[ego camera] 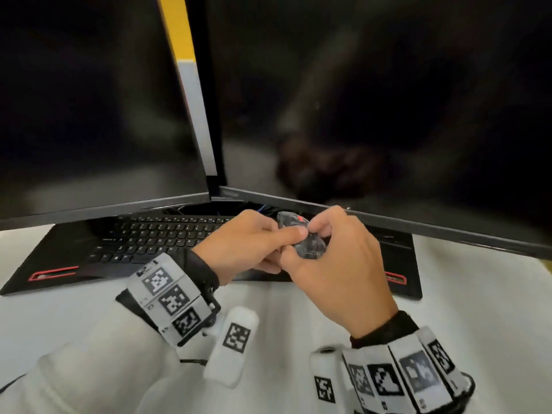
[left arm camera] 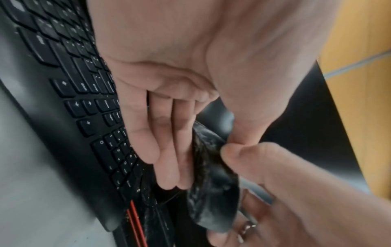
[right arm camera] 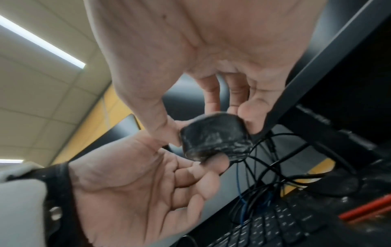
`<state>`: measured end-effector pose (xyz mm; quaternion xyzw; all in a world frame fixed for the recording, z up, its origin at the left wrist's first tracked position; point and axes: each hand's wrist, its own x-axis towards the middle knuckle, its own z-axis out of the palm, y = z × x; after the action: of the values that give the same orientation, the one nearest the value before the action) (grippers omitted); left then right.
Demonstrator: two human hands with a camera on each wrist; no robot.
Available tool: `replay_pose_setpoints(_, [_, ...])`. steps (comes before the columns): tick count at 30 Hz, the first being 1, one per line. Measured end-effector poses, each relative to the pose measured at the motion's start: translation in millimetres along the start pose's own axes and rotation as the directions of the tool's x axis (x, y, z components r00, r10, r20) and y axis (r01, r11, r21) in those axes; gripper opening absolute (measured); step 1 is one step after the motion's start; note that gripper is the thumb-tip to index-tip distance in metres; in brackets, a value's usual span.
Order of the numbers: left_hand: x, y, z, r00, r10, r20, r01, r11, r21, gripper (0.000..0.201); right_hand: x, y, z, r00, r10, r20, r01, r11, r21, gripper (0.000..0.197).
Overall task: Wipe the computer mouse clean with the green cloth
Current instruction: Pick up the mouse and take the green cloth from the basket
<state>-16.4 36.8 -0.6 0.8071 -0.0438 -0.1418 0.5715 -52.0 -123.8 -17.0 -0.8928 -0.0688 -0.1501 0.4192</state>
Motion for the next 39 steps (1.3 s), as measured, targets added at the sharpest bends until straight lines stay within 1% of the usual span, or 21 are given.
replay_pose_setpoints(3, [-9, -13, -15, 0.998, 0.033, 0.054, -0.034, 0.999, 0.025, 0.035, -2, 3, 5, 0.993, -0.048, 0.104, 0.048, 0.999, 0.0, 0.038])
replay_pose_setpoints(6, [-26, -31, -24, 0.997, 0.071, 0.028, -0.073, 0.995, 0.068, 0.039, -1, 5, 6, 0.983, -0.093, 0.157, 0.082, 0.994, 0.073, 0.031])
replay_pose_setpoints(8, [-43, -42, -28, 0.993, 0.114, 0.005, -0.114, 0.991, 0.066, 0.027, -2, 4, 8, 0.985, -0.091, 0.149, 0.071, 0.988, 0.135, 0.028])
replay_pose_setpoints(9, [-54, -47, -30, 0.991, 0.136, 0.002, -0.136, 0.989, 0.055, 0.024, -4, 2, 9, 0.985, -0.079, 0.153, 0.05, 0.981, 0.185, 0.028])
replay_pose_setpoints(10, [-64, -52, -32, 0.988, 0.156, -0.004, -0.155, 0.987, 0.036, 0.026, -8, -2, 9, 0.981, -0.058, 0.184, 0.009, 0.966, 0.259, 0.029])
replay_pose_setpoints(11, [-74, -56, -35, 0.985, 0.173, -0.016, -0.173, 0.985, 0.01, 0.03, -12, -8, 9, 0.97, -0.031, 0.241, -0.055, 0.939, 0.341, 0.031])
replay_pose_setpoints(13, [-92, -60, -40, 0.98, 0.19, -0.053, -0.193, 0.98, -0.045, 0.035, -22, -20, 11, 0.929, 0.008, 0.37, -0.188, 0.871, 0.454, 0.035])
replay_pose_setpoints(14, [-103, -60, -42, 0.978, 0.196, -0.07, -0.201, 0.977, -0.065, 0.035, -29, -28, 14, 0.909, 0.005, 0.418, -0.227, 0.846, 0.483, 0.036])
replay_pose_setpoints(16, [-113, -63, -48, 0.969, 0.225, -0.105, -0.235, 0.968, -0.093, 0.033, -37, -36, 25, 0.889, -0.035, 0.457, -0.228, 0.832, 0.505, 0.035])
replay_pose_setpoints(20, [-115, -72, -67, 0.941, 0.288, -0.176, -0.314, 0.938, -0.143, 0.034, -37, -51, 46, 0.889, -0.112, 0.443, -0.168, 0.822, 0.545, 0.035])
replay_pose_setpoints(24, [-111, -87, -88, 0.918, 0.304, -0.254, -0.346, 0.928, -0.137, 0.031, -28, -58, 66, 0.903, -0.145, 0.404, -0.157, 0.764, 0.626, 0.038])
replay_pose_setpoints(26, [-111, -99, -101, 0.907, 0.302, -0.292, -0.349, 0.928, -0.126, 0.029, -24, -59, 77, 0.902, -0.172, 0.396, -0.149, 0.736, 0.66, 0.039])
replay_pose_setpoints(29, [-119, -107, -114, 0.894, 0.297, -0.337, -0.357, 0.925, -0.131, 0.031, -24, -63, 87, 0.885, -0.212, 0.413, -0.157, 0.7, 0.696, 0.039])
replay_pose_setpoints(32, [-130, -107, -115, 0.881, 0.304, -0.363, -0.376, 0.915, -0.145, 0.036, -30, -71, 95, 0.868, -0.248, 0.43, -0.161, 0.68, 0.716, 0.036])
replay_pose_setpoints(35, [-146, -110, -116, 0.869, 0.307, -0.388, -0.384, 0.913, -0.138, 0.041, -38, -84, 106, 0.845, -0.286, 0.452, -0.14, 0.697, 0.704, 0.035])
replay_pose_setpoints(39, [-176, -118, -136, 0.838, 0.241, -0.49, -0.333, 0.937, -0.109, 0.044, -46, -110, 128, 0.817, -0.329, 0.474, -0.134, 0.691, 0.71, 0.034])
